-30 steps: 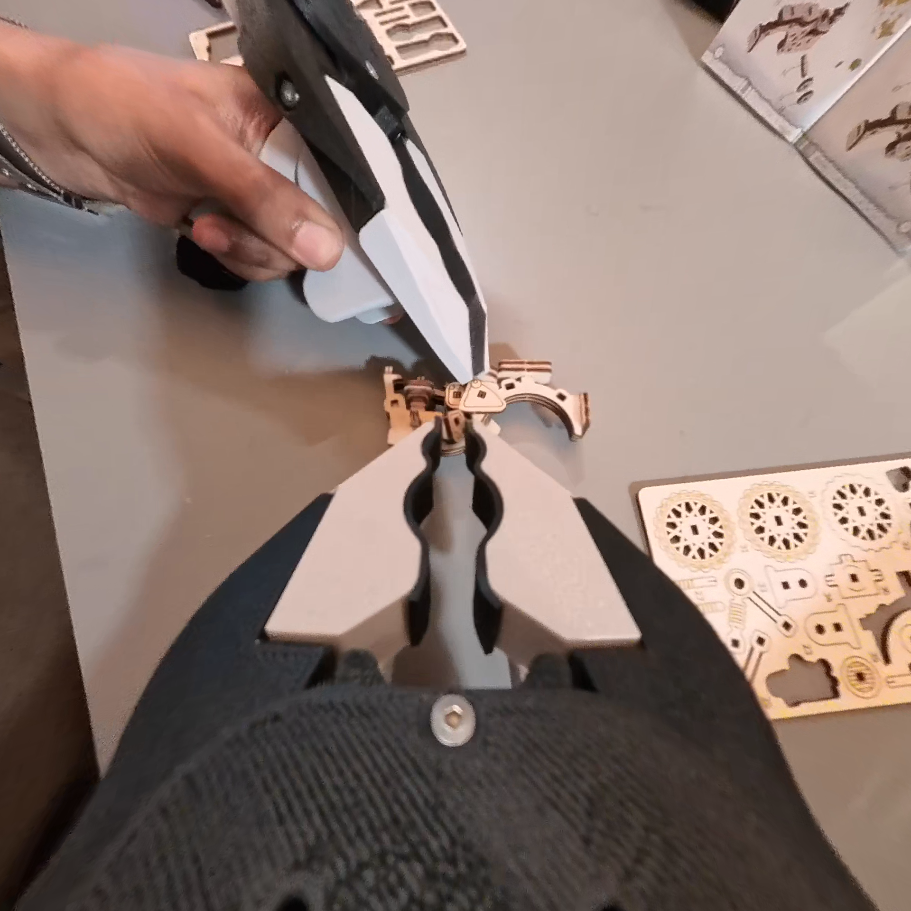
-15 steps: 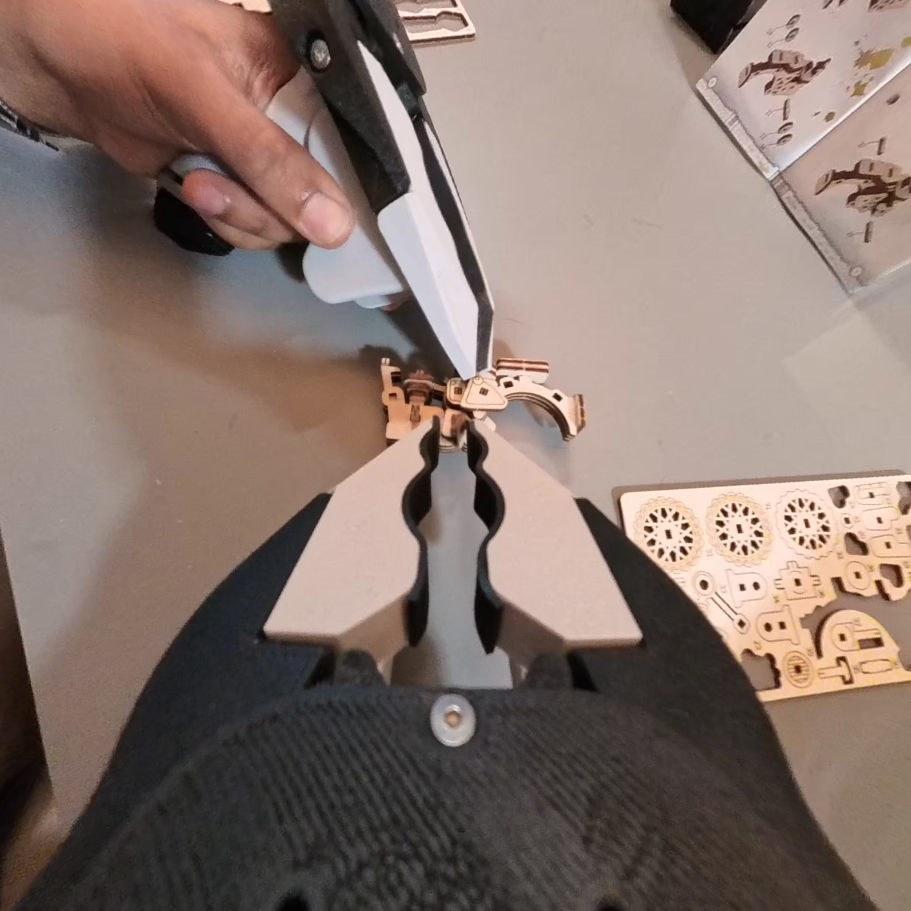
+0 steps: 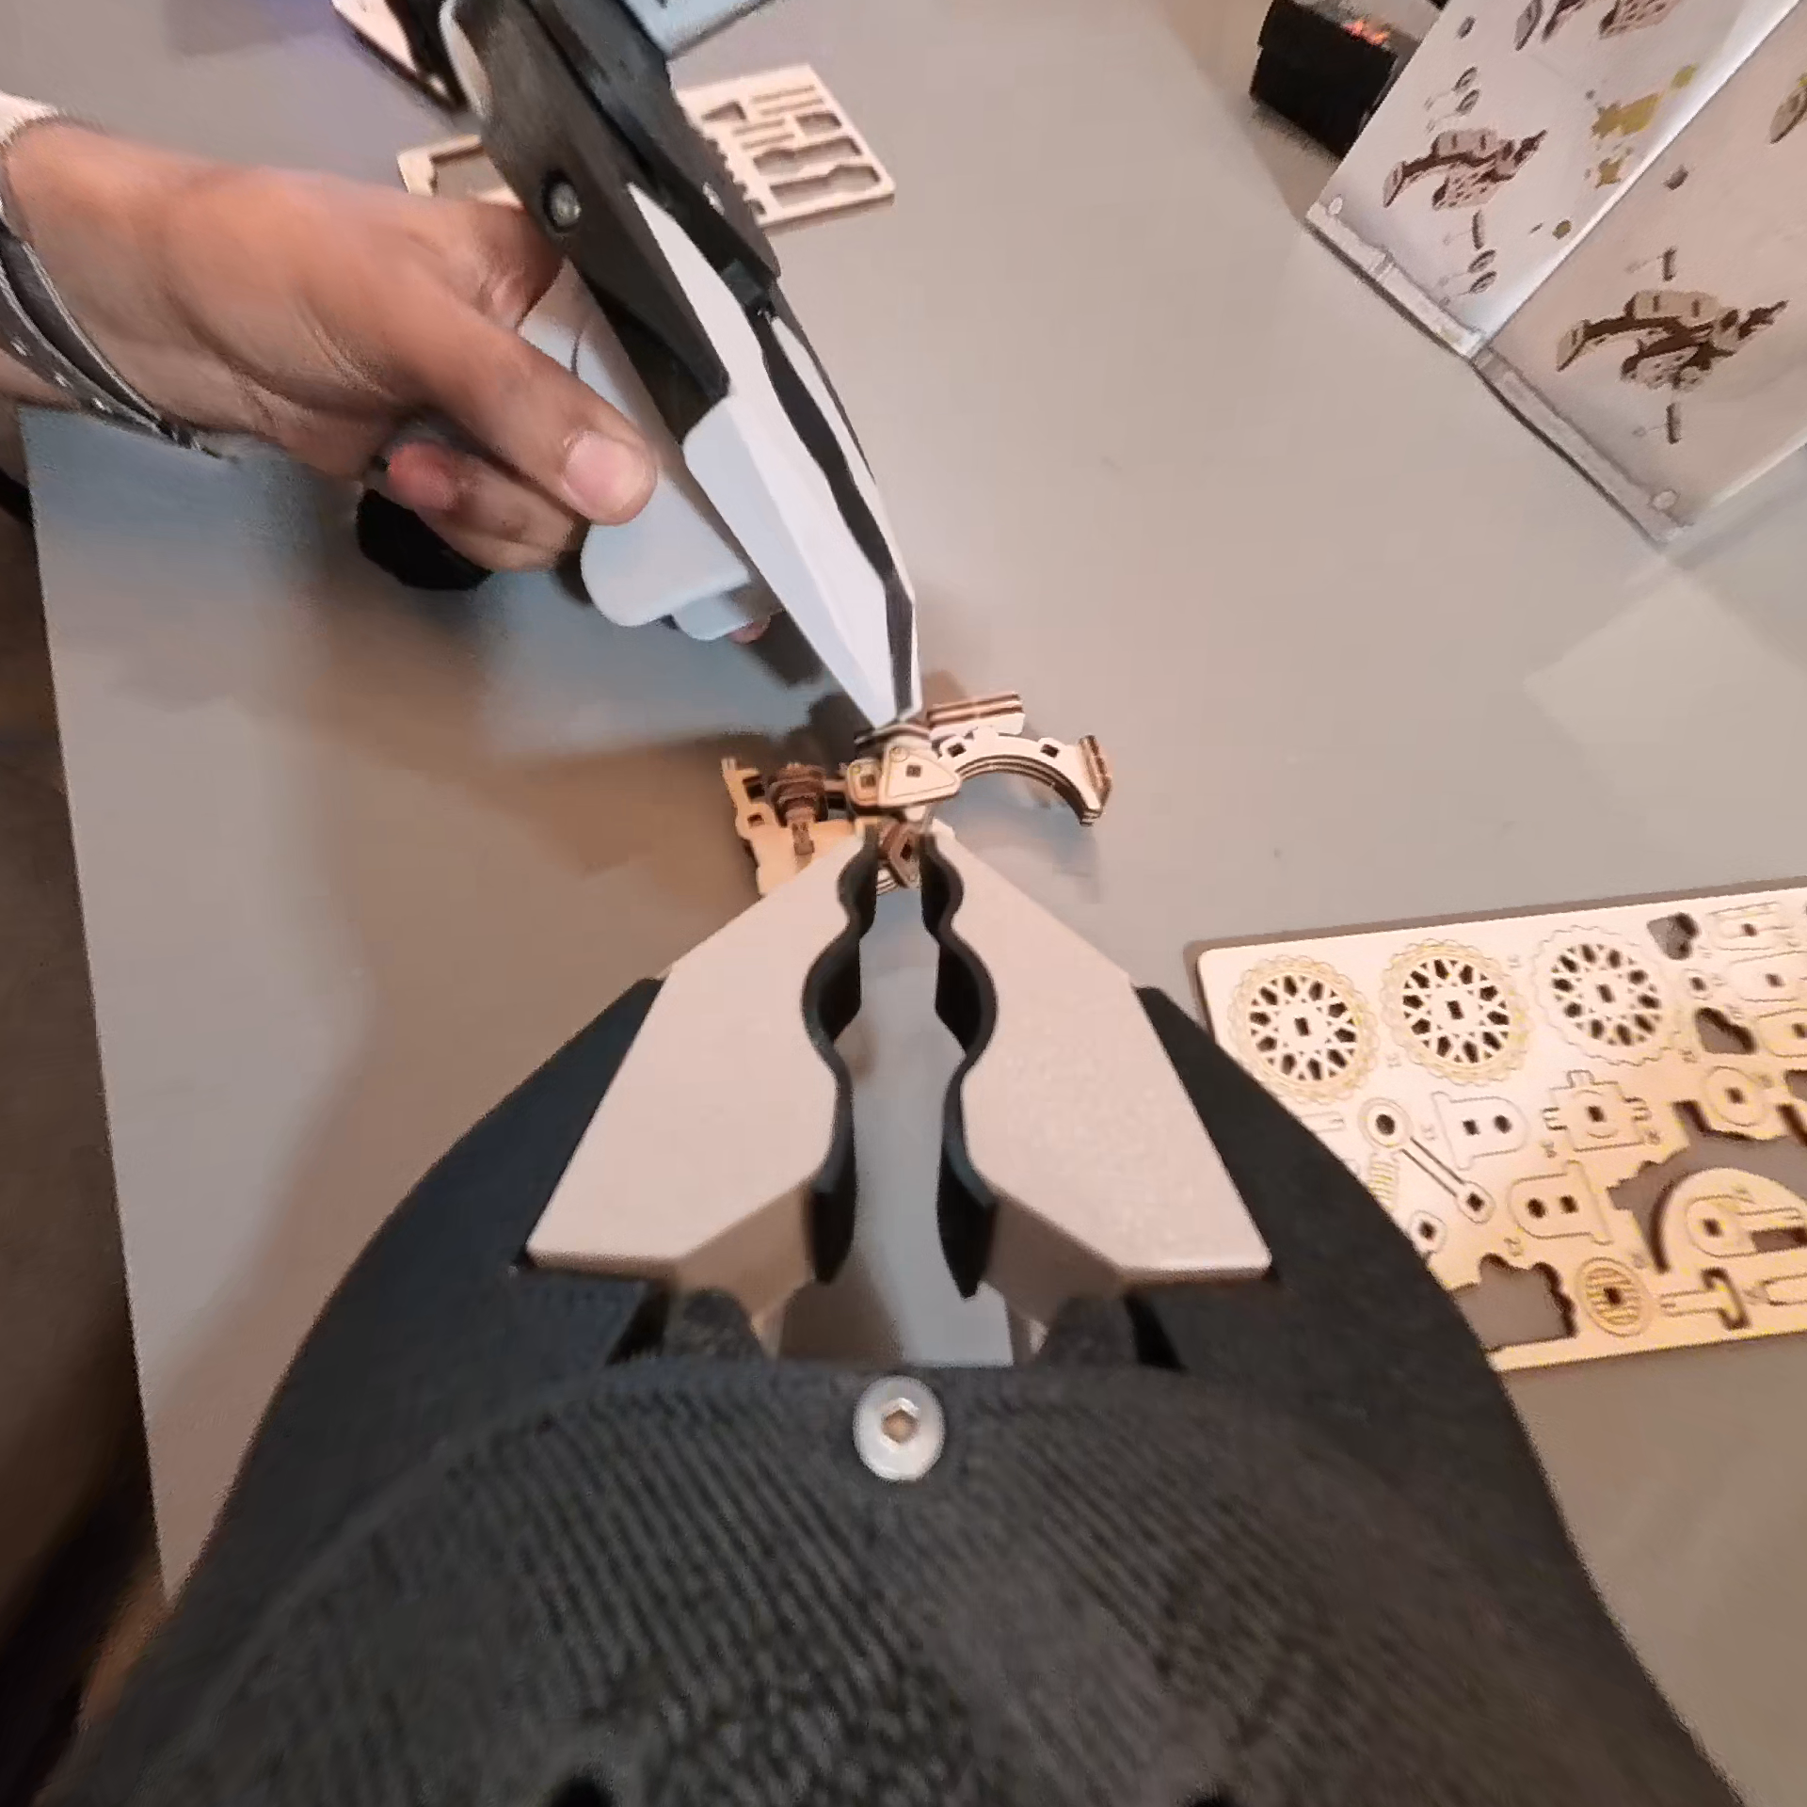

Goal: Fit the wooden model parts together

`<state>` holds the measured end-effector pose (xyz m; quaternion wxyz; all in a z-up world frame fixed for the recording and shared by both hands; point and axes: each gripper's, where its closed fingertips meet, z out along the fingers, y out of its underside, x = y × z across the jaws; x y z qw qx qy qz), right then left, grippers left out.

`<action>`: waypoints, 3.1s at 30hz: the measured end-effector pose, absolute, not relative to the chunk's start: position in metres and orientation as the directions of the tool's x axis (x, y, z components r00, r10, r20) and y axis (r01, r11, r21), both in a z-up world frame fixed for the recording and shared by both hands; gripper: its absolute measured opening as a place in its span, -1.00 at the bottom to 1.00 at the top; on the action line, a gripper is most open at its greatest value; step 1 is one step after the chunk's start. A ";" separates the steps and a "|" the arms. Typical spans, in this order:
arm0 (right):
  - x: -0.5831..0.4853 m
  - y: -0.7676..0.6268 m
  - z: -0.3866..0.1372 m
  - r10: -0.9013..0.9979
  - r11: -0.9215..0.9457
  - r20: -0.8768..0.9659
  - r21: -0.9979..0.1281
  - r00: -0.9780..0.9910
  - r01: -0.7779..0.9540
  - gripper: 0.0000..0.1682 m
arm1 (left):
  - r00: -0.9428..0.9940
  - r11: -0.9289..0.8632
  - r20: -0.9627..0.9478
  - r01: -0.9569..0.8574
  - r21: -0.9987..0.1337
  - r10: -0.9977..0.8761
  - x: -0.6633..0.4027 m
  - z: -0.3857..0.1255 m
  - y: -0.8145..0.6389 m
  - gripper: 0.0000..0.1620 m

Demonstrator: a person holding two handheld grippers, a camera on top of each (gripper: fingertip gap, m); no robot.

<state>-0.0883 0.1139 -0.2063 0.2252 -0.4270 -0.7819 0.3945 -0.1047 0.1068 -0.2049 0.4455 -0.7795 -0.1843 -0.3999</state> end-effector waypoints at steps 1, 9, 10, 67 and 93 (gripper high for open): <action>-0.089 0.115 -0.204 0.848 0.309 0.007 -0.819 -0.531 0.483 -0.92 | 0.605 -0.523 0.793 0.653 -0.548 -0.075 -0.106 -0.203 0.107 -1.00; -0.098 0.119 -0.167 0.806 0.514 0.373 -0.826 -0.460 0.230 -0.93 | 0.451 -0.440 0.853 0.731 -0.522 -0.263 -0.093 -0.161 0.105 -0.75; -0.098 0.116 -0.163 0.778 0.567 0.442 -0.801 -0.447 0.194 -0.93 | 0.433 -0.450 0.859 0.732 -0.512 -0.274 -0.088 -0.160 0.106 -0.74; -0.055 0.074 -0.171 0.608 0.430 0.171 -0.892 -0.776 0.140 -0.94 | 0.288 -0.704 0.886 0.538 -0.464 -0.364 -0.047 -0.170 0.083 -1.00; -0.064 0.075 -0.166 0.626 0.537 0.328 -0.839 -0.707 0.087 -0.91 | 0.137 -0.703 0.927 0.616 -0.356 -0.349 -0.053 -0.159 0.084 -1.00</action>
